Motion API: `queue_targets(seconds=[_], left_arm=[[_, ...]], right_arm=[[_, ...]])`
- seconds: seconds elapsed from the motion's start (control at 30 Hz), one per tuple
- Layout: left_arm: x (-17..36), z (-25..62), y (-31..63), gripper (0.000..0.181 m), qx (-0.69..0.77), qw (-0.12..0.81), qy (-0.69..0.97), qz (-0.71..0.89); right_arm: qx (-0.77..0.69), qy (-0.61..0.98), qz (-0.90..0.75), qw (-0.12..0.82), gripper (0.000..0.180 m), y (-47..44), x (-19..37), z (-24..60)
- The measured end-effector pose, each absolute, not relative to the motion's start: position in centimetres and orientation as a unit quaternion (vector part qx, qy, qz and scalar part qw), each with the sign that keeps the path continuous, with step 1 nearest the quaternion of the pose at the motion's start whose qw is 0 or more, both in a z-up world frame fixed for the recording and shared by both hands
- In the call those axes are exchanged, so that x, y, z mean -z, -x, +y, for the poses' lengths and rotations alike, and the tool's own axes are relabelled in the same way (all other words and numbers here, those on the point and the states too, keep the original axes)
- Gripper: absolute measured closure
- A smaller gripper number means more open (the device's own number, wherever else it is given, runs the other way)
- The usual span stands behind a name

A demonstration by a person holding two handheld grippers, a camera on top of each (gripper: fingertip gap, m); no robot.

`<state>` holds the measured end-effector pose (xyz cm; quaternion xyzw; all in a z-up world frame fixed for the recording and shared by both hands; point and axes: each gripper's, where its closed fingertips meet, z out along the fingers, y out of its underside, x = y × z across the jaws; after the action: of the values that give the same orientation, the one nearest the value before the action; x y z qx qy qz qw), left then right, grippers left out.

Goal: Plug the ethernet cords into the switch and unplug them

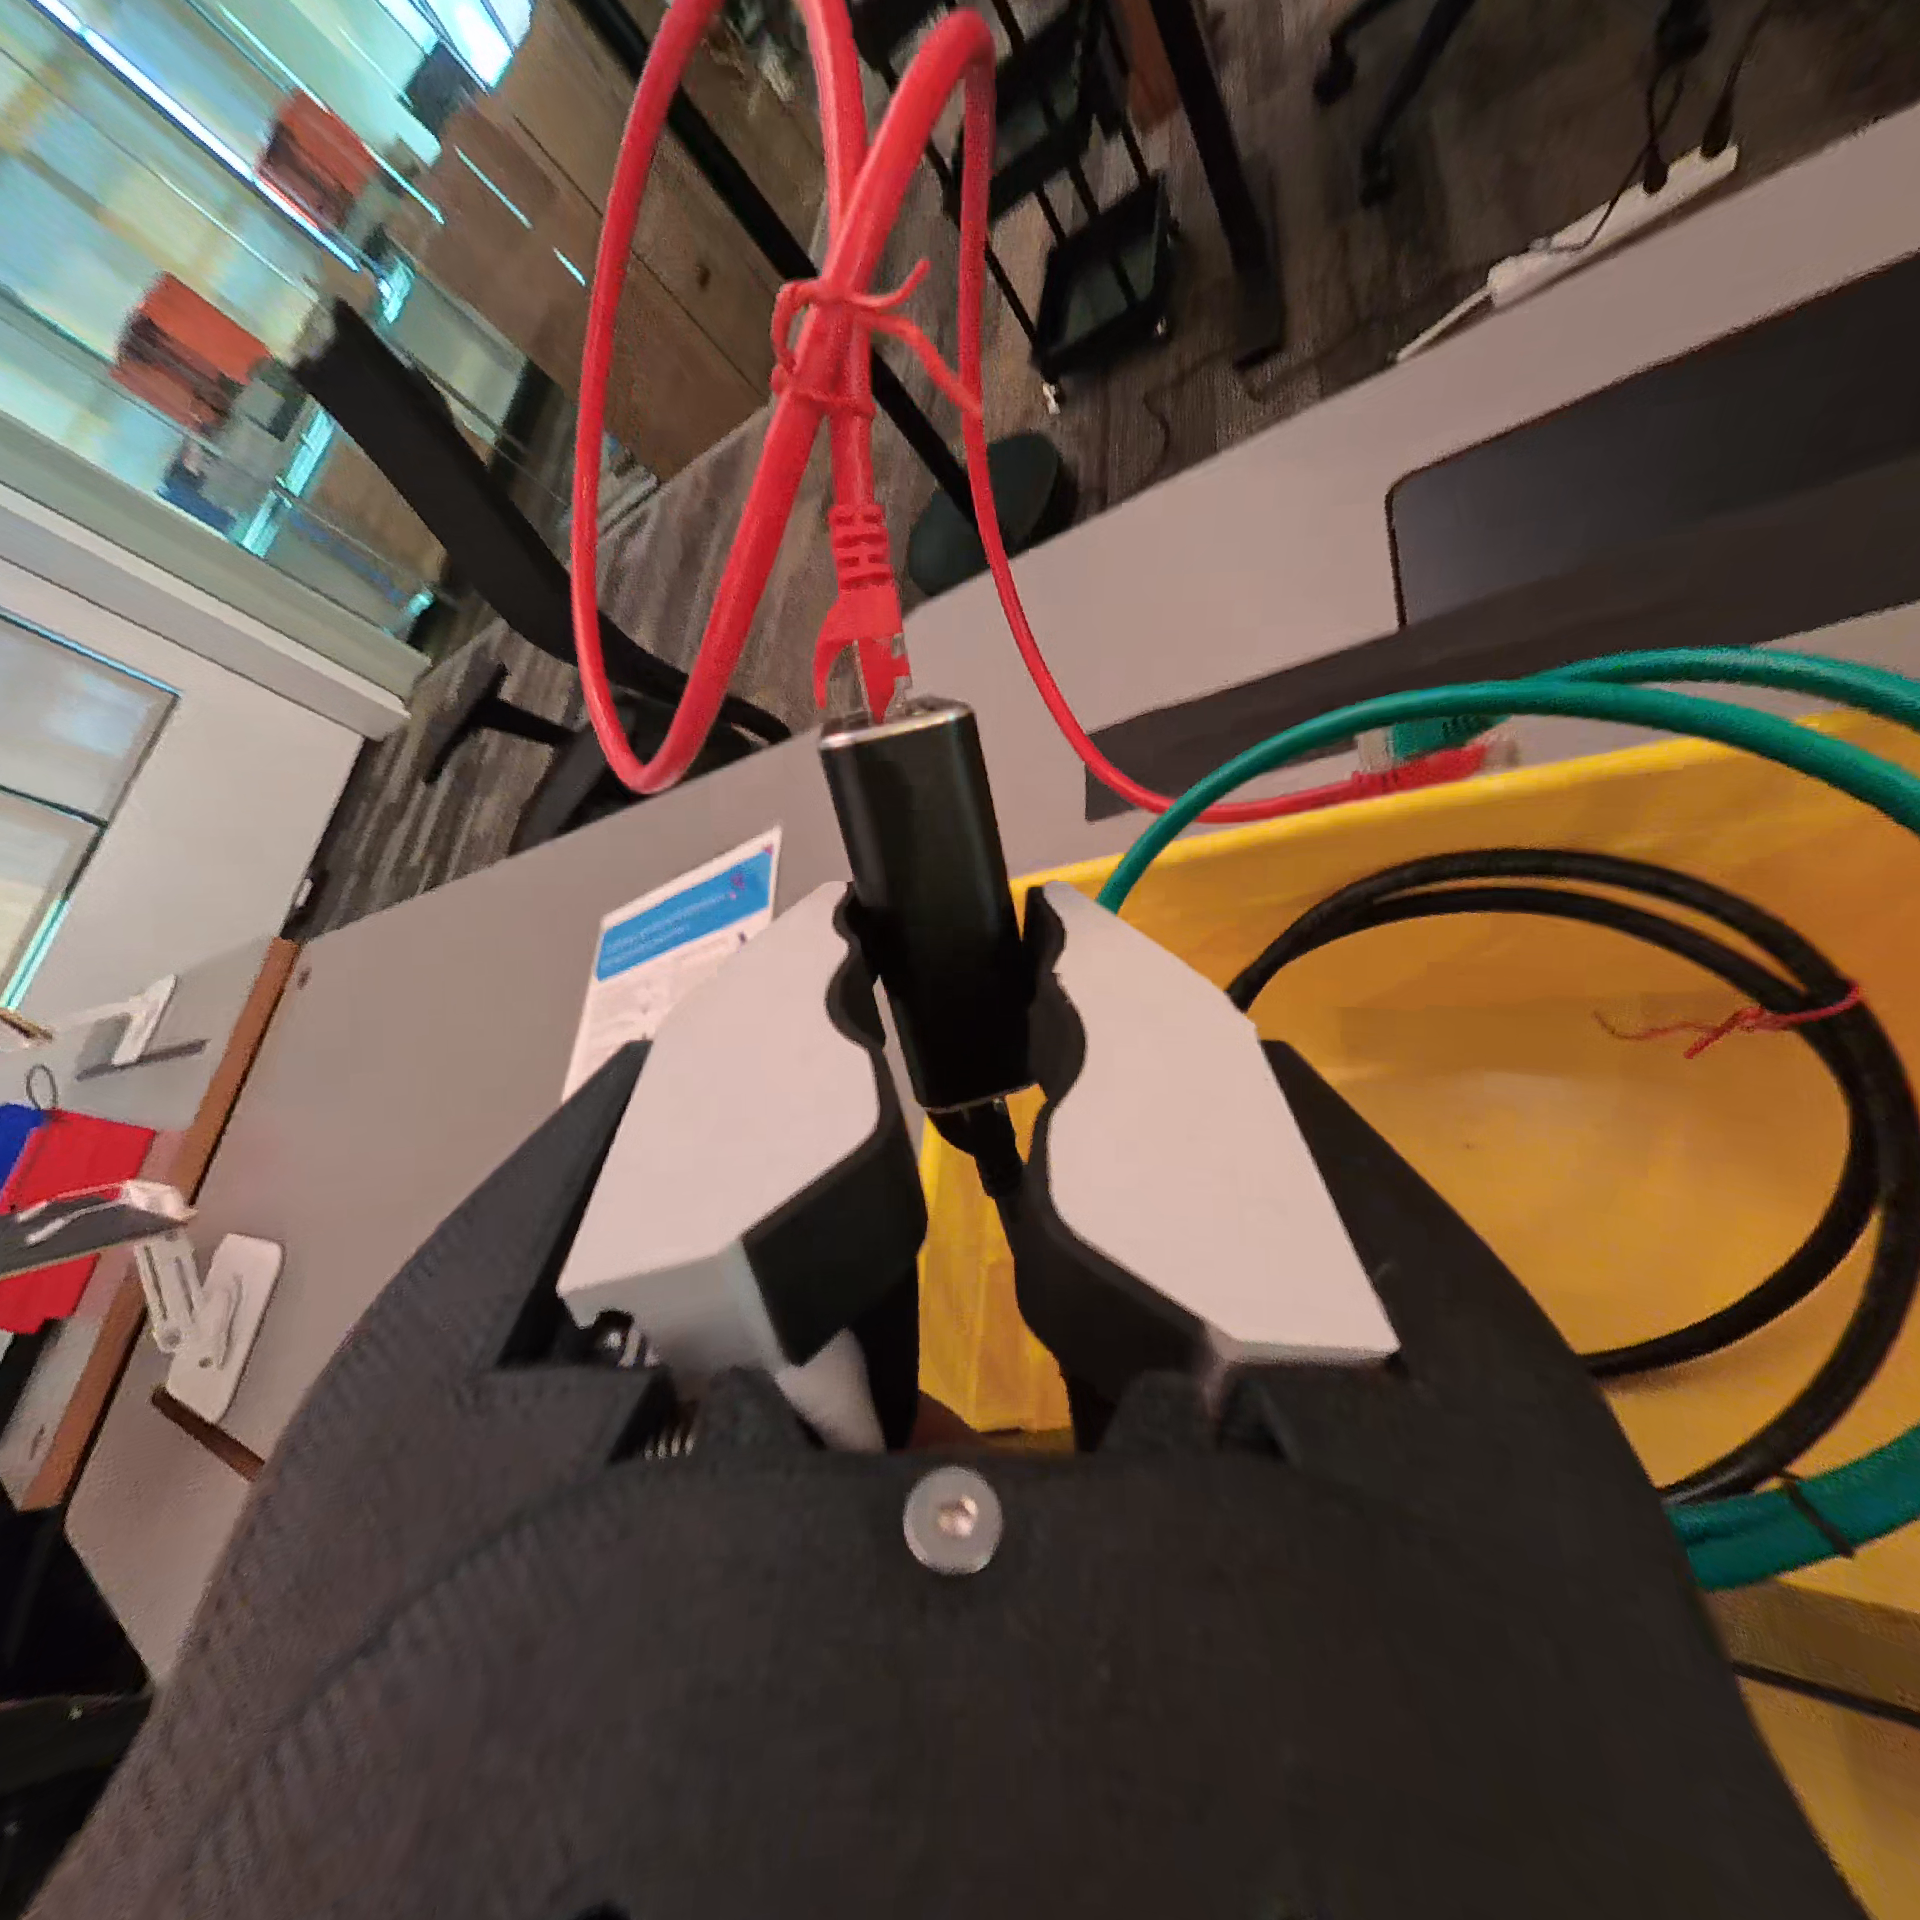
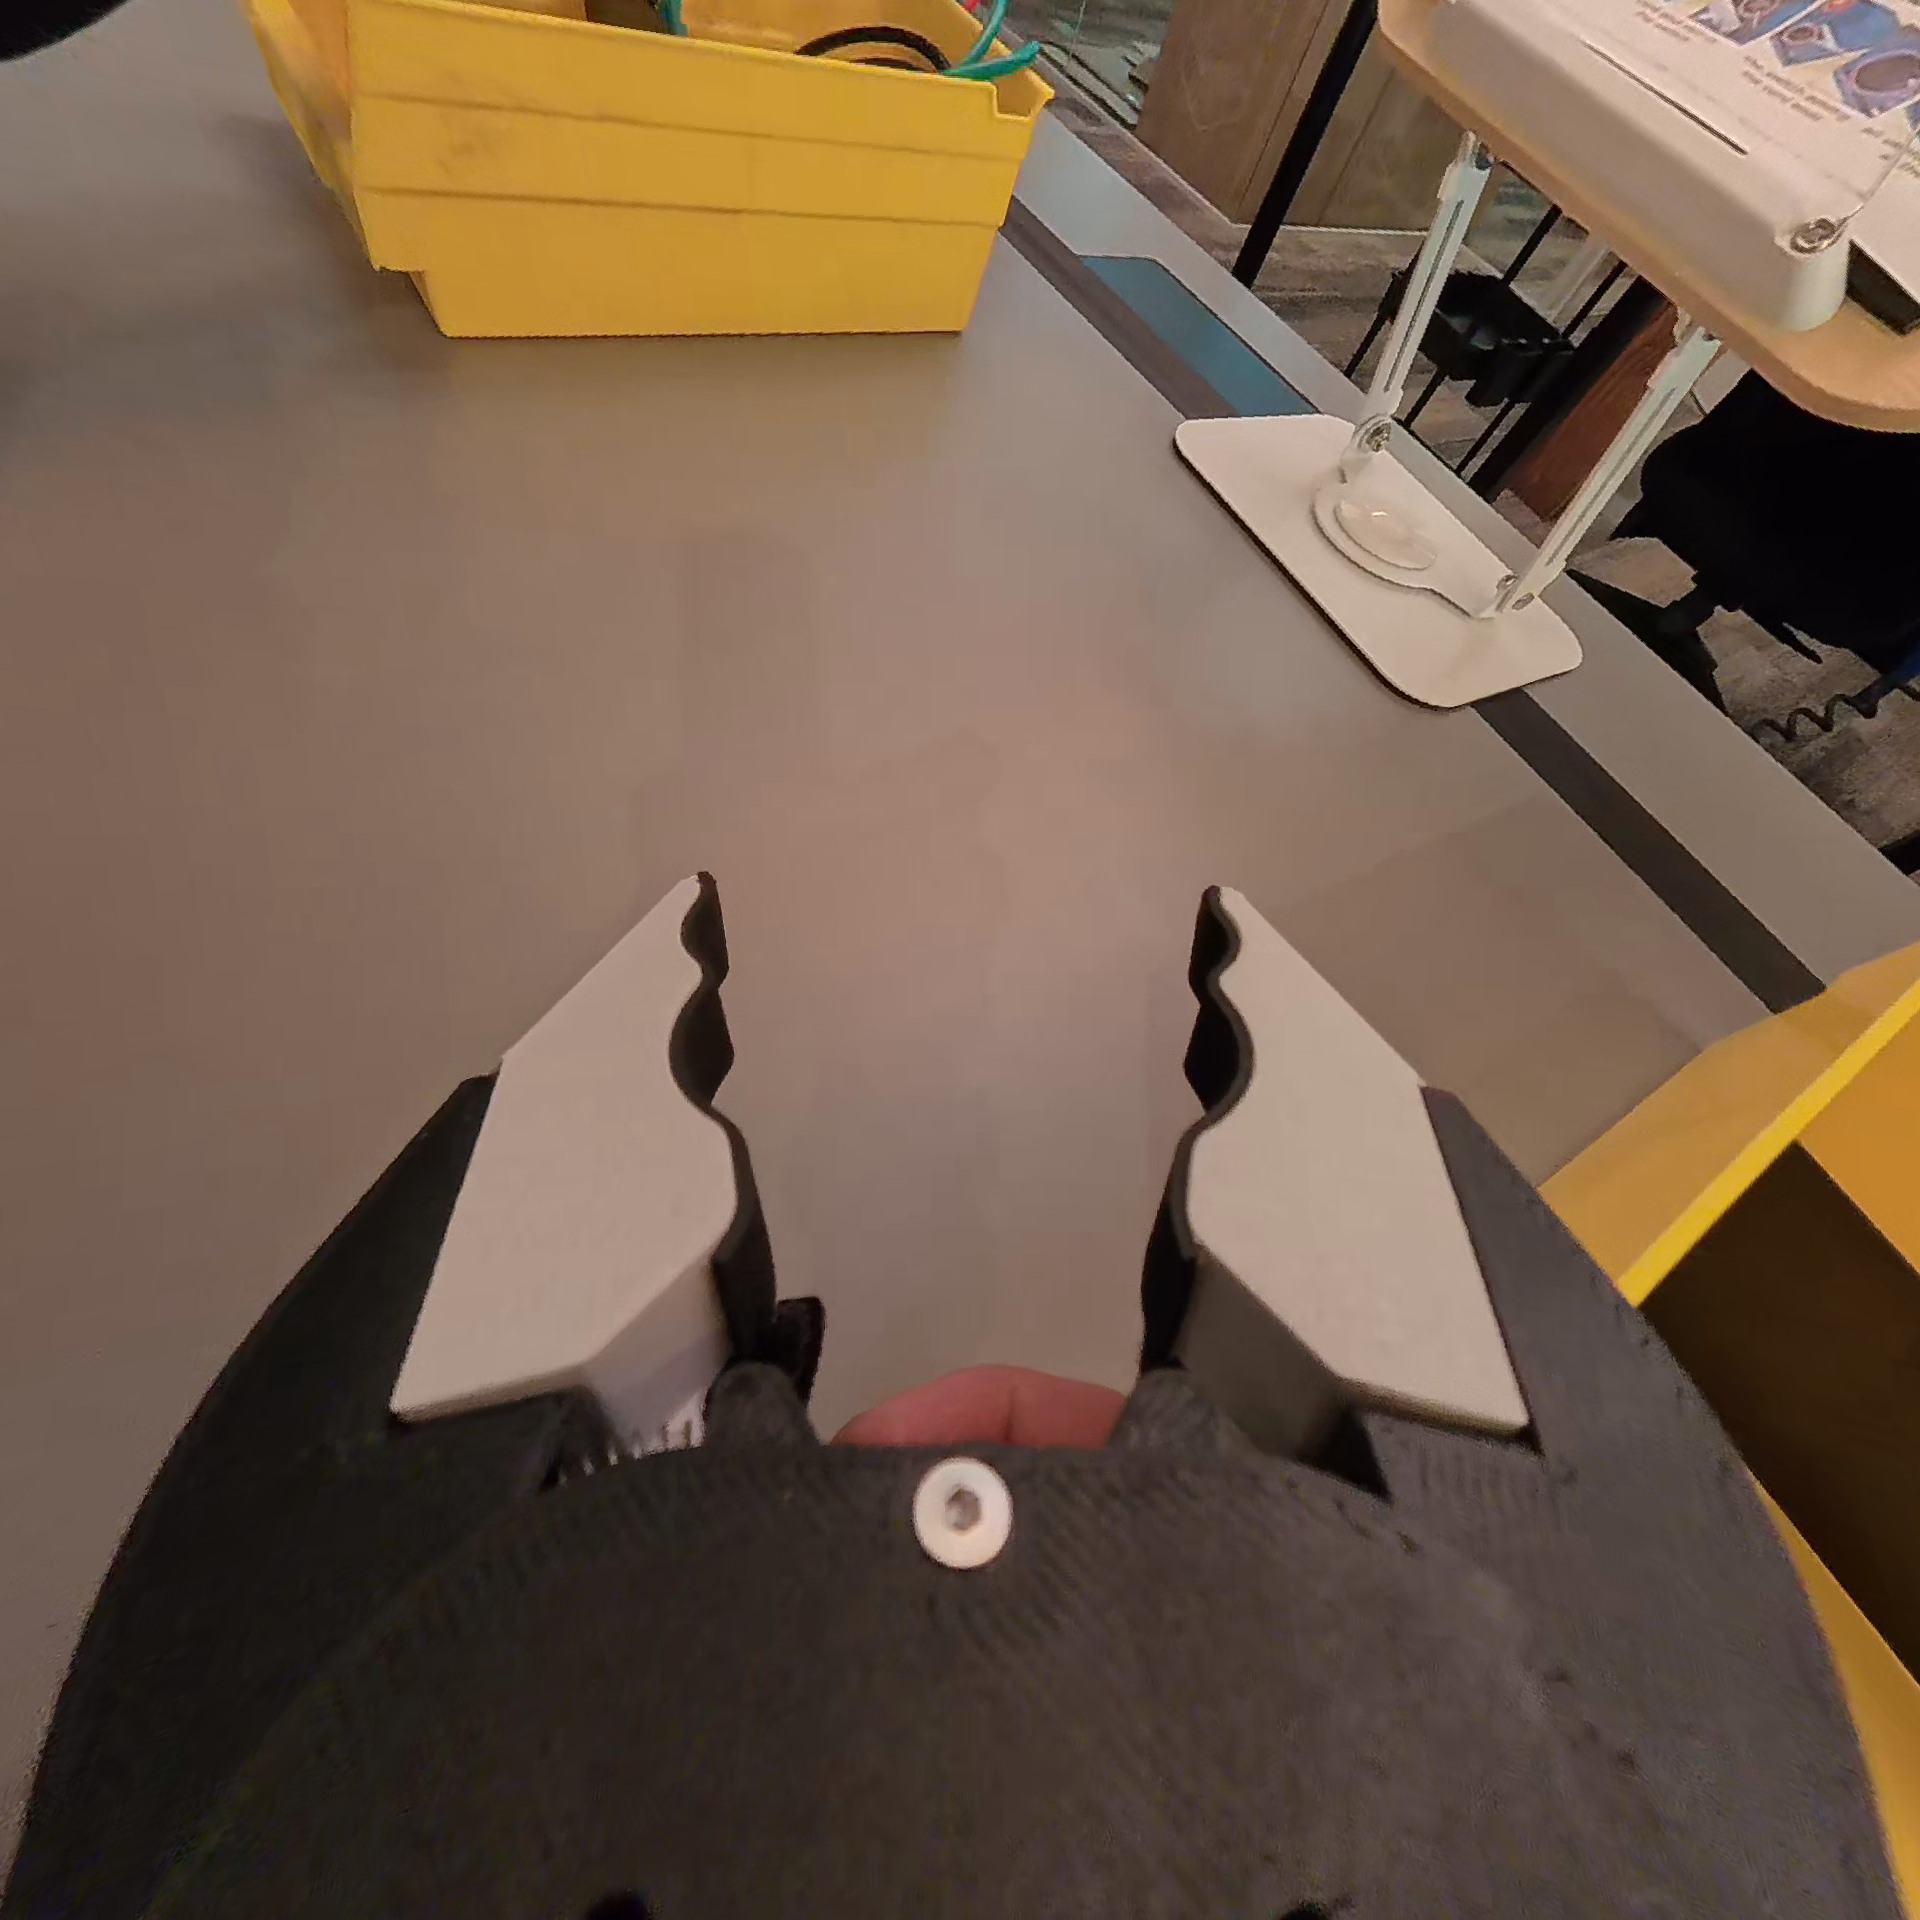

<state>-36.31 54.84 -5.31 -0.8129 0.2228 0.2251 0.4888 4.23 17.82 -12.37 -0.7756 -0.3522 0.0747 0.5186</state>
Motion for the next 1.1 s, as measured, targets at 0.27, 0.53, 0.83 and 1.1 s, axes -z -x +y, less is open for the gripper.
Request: queue_targets(seconds=[0.27,0.53,0.83,1.1], left_arm=[[1.9,54.0,35.2,0.158,-0.212,0.525,0.793,0.225],[-1.6,53.9,34.5,0.159,-0.214,0.557,0.771,0.223],[-6.6,52.8,32.4,0.159,-0.219,0.597,0.735,0.236],[-13.2,50.4,29.0,0.159,-0.219,0.648,0.683,0.258]], right_arm=[[-0.084,0.777,-0.353,0.514,0.093,-3.7,13.0,17.6],[-0.075,0.778,-0.365,0.506,0.093,-3.1,14.1,17.5],[-0.011,0.754,-0.393,0.526,0.095,-2.6,15.0,18.0],[-0.003,0.752,-0.393,0.529,0.093,-3.1,15.6,18.3]])
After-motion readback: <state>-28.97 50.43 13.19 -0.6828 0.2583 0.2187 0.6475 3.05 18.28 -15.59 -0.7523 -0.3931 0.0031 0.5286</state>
